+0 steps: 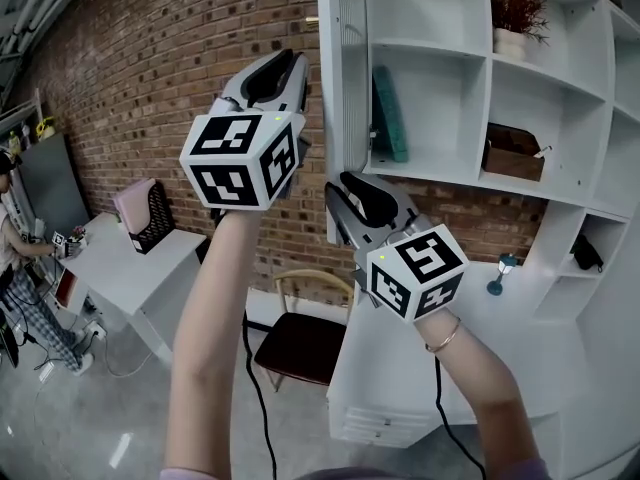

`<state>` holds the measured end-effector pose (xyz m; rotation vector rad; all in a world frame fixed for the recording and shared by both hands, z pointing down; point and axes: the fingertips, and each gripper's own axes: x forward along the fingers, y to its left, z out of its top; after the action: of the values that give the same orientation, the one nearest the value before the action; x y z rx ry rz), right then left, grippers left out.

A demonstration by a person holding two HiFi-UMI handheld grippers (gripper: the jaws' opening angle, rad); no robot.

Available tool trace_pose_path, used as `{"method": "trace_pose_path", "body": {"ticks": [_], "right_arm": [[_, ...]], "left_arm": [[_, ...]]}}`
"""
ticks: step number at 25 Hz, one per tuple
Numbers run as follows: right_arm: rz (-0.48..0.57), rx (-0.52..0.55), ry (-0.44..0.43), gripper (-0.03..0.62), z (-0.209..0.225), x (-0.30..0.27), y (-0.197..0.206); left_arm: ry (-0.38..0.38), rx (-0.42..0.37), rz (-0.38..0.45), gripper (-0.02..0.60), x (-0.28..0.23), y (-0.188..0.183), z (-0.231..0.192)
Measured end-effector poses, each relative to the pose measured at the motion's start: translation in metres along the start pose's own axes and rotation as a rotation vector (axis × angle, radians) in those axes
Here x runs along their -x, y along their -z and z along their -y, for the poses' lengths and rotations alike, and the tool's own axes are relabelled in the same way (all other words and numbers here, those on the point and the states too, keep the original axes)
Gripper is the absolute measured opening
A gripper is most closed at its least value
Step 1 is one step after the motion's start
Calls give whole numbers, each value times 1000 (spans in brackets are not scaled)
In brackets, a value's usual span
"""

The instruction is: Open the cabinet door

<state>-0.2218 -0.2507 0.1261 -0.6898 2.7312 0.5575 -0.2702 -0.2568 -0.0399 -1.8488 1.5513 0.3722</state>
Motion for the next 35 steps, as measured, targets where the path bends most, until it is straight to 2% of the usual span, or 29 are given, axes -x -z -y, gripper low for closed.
{"method": "trace_pose_path", "body": {"ticks": [7,13,22,27,35], "right_arm": [[-11,-44,24,78,2,23,4],[-28,-68,32,72,4,53,12],[-97,-102,90,67,17,121,34],[-132,-138,129,63,21,168,53],[-195,-190,231,58,36,238,79]], "left_arm": [[-14,-2,-33,37,36,20,16],[-20,5,-71,37,67,37,46],[-44,69,-150,29,113,67,105],[-24,136,-198,19,136,89,154],[47,276,-333,9,170,147,233]]}}
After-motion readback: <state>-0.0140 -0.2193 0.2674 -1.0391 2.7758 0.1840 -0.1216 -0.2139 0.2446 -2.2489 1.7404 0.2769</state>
